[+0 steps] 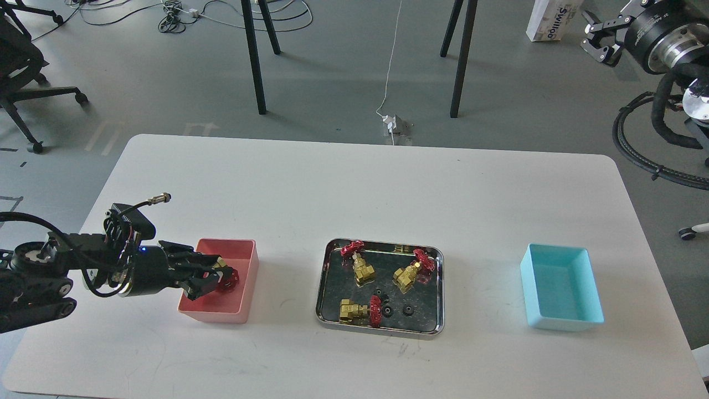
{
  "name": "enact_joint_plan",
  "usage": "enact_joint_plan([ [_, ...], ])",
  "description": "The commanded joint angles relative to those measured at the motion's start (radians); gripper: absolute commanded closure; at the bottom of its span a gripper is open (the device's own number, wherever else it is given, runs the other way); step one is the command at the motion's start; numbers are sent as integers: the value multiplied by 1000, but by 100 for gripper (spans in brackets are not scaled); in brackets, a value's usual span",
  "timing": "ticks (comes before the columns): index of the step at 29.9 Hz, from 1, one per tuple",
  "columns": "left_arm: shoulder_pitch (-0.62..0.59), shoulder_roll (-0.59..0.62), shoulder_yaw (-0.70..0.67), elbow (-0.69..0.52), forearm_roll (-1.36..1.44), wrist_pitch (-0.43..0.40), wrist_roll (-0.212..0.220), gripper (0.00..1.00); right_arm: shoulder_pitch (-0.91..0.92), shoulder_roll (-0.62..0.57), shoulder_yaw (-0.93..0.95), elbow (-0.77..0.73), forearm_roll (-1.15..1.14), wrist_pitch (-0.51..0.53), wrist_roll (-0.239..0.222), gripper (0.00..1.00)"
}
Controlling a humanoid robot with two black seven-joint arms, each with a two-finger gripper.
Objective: Place valve in pink box and gear in blue box
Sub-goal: 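Carry the valve with the left gripper into the pink box and release, then lift the left gripper away from the pink box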
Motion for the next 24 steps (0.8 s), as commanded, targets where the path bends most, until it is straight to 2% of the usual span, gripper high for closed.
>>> enact_joint_plan([
  [1,5,11,-26,-9,0,13,0,43,-4,0,0,1,0,0,1,0],
  [5,-5,34,-46,-18,-3,17,0,34,-5,0,-3,1,0,0,0,0],
  [8,-6,88,-144,-56,-9,-6,0,29,-5,0,-6,2,0,2,0,0],
  [13,-3,206,-392,-220,-35,-175,0,29,-2,0,-9,4,-17,3,1,0],
  [17,31,214,-593,-308,-256,-284,0,28,-4,-3,-27,21,-60,5,-2,0],
  [20,35,166,-713,-331,-469,-359,0,28,13,-23,-142,73,-251,5,0,0],
  [24,40,85,-865,-331,-765,-503,0,25,88,-78,-323,241,-677,6,0,0],
])
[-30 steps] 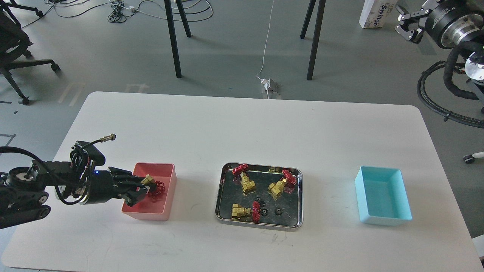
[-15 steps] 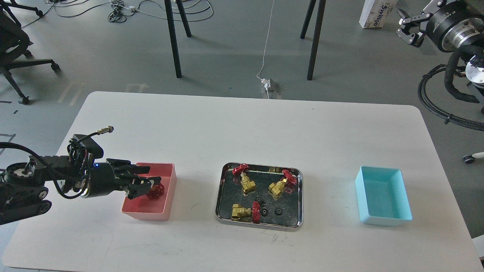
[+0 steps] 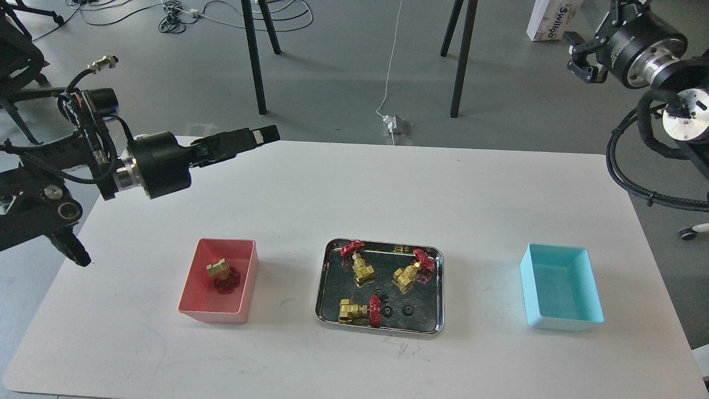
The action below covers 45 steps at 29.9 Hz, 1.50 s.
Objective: Place valve in pink box and gear in blue box
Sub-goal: 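Lift the left gripper away from the pink box, then reach the right gripper into the tray and grasp a black gear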
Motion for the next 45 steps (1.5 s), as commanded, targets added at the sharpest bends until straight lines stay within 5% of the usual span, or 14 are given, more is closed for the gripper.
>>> enact_joint_plan([
  [1,7,-72,-134,2,-278,-134,0,25,82,-51,-173,144,-354,2,3,0],
  [8,79,-199,-344,5,-580,-272,0,18,415,-68,-722,397,-599,65,15,0],
  [14,191,-327,-471,9,-584,-264,0,18,565,2,-967,568,-871,224,113,0],
  [21,260,-379,-518,6,-581,-263,0,18,587,165,-1033,560,-1034,499,111,0],
  [34,280,-419,-518,5,-578,-243,0,18,479,435,-1091,359,-1143,499,75,15],
  [45,298,-420,-518,8,-575,-240,0,18,460,492,-1174,302,-1161,499,11,37],
])
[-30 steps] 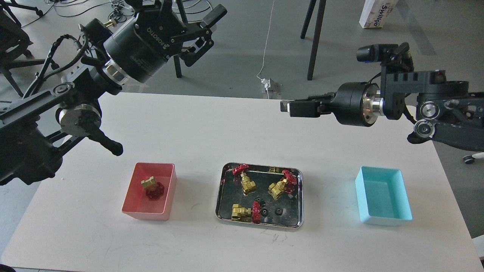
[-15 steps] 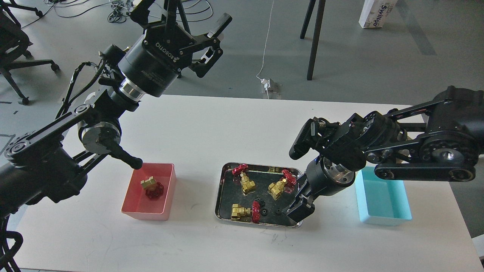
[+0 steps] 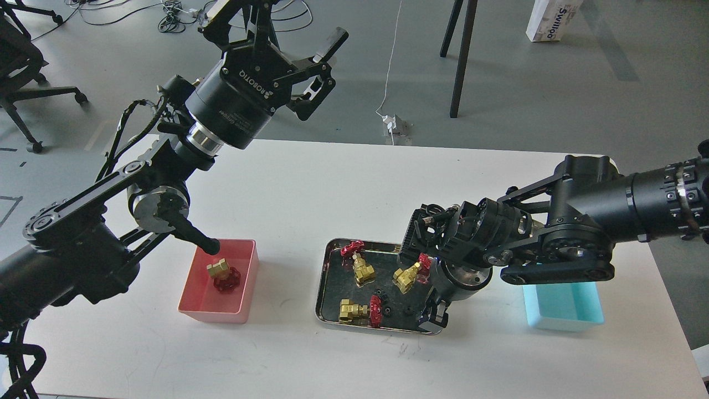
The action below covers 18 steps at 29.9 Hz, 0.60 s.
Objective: Place valve in pink box and gear in blue box
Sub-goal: 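Reach the right gripper into the tray and grasp a black gear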
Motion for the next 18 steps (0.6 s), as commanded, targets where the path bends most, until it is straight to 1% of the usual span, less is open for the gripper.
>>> enact_joint_plan([
  [1,6,-1,0,1,0,0,0,18,-14,10,-7,-48,1,0,-18,37],
  [9,13,-3,0,3,0,-2,0,18,-50,90,-4,-116,13,0,-19,37],
  [18,31,-1,-1,4,2,-2,0,18,-82,113,-2,-117,22,0,-21,37],
])
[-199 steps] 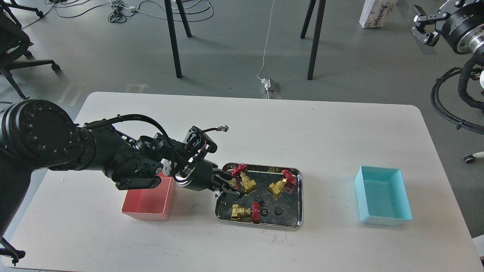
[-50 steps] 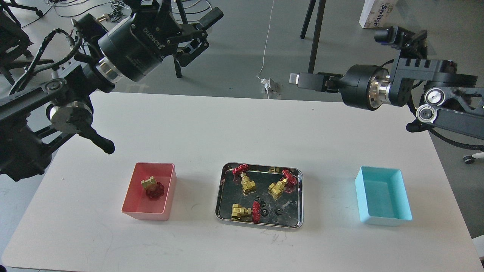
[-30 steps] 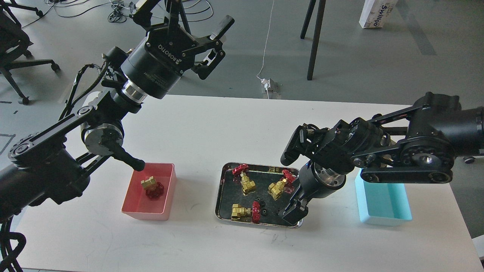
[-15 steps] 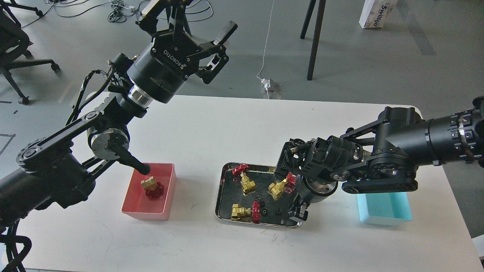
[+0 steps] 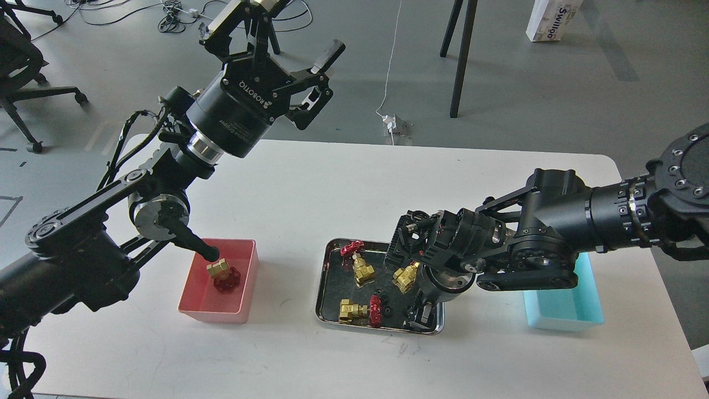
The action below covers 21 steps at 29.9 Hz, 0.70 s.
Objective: Place valve in pink box and gear in blue box
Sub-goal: 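Reach the right gripper into the tray and grasp a black gear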
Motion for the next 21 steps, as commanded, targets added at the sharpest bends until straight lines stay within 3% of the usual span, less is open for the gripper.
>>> enact_joint_plan([
  [1,3,0,-1,0,0,0,0,18,-16,6,0,-4,0,0,0,37],
  [21,24,0,-1,9,1,-3,0,18,-72,65,2,-89,0,-7,0,39],
])
